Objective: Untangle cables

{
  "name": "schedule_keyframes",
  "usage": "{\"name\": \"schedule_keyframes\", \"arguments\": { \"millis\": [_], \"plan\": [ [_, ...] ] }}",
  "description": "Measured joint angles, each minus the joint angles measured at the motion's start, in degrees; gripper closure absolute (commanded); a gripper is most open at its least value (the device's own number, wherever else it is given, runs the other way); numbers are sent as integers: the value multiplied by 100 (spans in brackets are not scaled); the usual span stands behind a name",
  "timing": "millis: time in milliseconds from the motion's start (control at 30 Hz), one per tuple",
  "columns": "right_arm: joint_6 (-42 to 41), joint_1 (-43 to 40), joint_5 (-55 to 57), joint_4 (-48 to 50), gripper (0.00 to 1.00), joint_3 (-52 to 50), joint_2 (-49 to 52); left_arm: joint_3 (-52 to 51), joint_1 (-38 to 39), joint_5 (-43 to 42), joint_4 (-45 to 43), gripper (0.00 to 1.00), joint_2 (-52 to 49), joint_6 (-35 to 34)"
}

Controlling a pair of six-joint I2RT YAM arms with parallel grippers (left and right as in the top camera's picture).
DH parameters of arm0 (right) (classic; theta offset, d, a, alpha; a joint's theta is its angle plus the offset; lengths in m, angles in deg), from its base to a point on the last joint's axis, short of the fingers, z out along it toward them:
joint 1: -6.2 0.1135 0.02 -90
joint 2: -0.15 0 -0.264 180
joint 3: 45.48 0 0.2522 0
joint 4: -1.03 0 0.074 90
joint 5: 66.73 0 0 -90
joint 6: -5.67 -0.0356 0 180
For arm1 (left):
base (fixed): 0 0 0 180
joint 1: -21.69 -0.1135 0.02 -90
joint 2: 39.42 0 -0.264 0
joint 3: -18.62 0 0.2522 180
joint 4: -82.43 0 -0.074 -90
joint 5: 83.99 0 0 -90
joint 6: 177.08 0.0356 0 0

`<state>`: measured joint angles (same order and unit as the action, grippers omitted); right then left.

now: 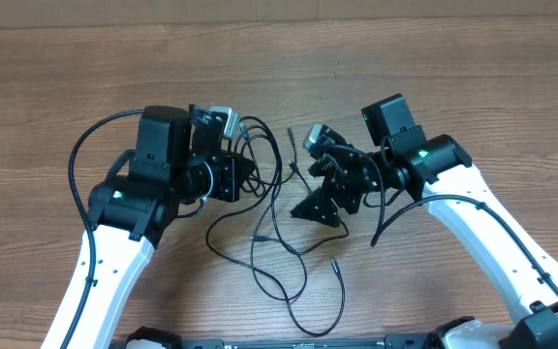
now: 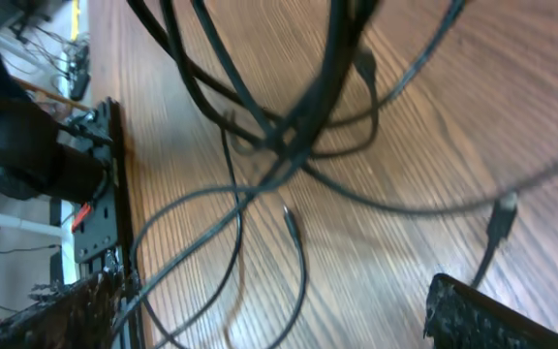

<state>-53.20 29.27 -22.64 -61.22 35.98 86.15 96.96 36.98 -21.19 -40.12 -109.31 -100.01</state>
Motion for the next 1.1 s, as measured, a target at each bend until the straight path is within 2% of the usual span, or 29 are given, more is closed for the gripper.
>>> {"name": "schedule_keyframes", "arguments": {
  "millis": [233, 467, 733, 833, 933, 1033, 1100],
  "plan": [
    [-52, 0, -229, 691, 0, 0, 0, -2, 0, -232, 0, 96, 0, 511],
    [-640, 0, -343, 1443, 0, 0, 0, -2, 0, -525, 0, 96, 0, 914],
    [-994, 0, -638, 1488, 2, 0, 0, -2, 0, -804, -44, 96, 0, 1167],
    [-990, 0, -726, 1499, 31, 0, 0, 0, 0, -868, -44, 96, 0, 1209],
    [-1036, 0, -778, 1534, 51, 0, 0, -2, 0, -949, -74, 96, 0, 1263],
    [-1058, 2, -789, 1569, 80, 0, 0, 0, 0, -1016, -114, 96, 0, 1296],
    [-1064, 0, -785, 1587, 93, 0, 0, 0, 0, -1036, -125, 96, 0, 1300]
  ]
}}
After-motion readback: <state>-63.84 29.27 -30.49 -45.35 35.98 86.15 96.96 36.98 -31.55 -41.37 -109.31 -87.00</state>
